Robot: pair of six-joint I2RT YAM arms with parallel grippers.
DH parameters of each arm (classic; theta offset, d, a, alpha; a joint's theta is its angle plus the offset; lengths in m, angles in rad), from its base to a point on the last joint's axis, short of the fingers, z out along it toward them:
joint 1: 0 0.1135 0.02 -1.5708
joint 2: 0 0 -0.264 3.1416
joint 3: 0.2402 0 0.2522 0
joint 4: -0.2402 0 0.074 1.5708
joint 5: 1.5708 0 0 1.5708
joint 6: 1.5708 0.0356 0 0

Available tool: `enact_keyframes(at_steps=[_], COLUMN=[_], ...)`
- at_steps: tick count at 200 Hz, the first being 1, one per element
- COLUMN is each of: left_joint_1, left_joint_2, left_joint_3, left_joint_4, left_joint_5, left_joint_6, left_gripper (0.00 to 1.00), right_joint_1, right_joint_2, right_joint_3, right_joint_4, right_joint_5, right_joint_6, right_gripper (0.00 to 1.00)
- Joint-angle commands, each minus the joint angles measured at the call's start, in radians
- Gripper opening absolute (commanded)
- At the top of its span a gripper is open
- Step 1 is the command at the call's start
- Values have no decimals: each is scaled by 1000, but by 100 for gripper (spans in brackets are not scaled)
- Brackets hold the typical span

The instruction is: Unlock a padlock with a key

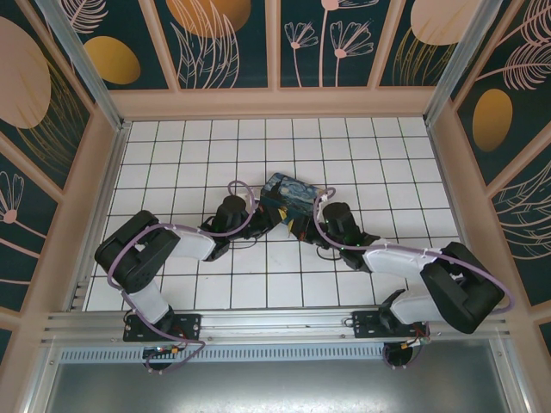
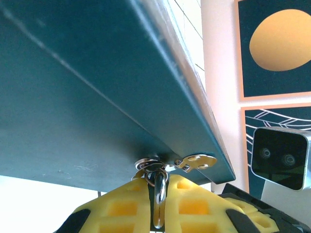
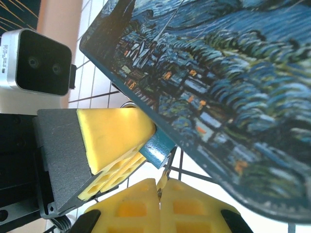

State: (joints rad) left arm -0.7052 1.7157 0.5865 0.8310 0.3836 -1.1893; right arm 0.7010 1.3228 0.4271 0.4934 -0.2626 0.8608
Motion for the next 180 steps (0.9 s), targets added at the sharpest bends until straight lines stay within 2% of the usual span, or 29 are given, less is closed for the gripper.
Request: enact_keyframes(at_steps=[1, 45, 92, 142, 180], left_joint_1=[-30, -30, -31, -30, -30], left_joint_2=[5, 4, 5, 4, 7], left_joint_3=[-14, -28, -26, -29, -35], left_joint_4=[-61, -5, 25, 53, 103], left_joint_5=[97, 113, 125, 132, 147], left_joint_6=[3, -43, -69, -98, -147], left_gripper=[0, 0, 0, 0, 0], right_joint_1=[-40, -79, -89, -71, -48], right_joint_2=[1, 2, 17, 72, 97], right_joint_3=[-19, -117, -144, -178, -196], right_joint_4=[292, 415, 488, 623, 661], right_joint_5=[-1, -20, -42, -45, -8], right_joint_6=[33, 111, 152, 214, 226], right_gripper=[0, 0, 0, 0, 0])
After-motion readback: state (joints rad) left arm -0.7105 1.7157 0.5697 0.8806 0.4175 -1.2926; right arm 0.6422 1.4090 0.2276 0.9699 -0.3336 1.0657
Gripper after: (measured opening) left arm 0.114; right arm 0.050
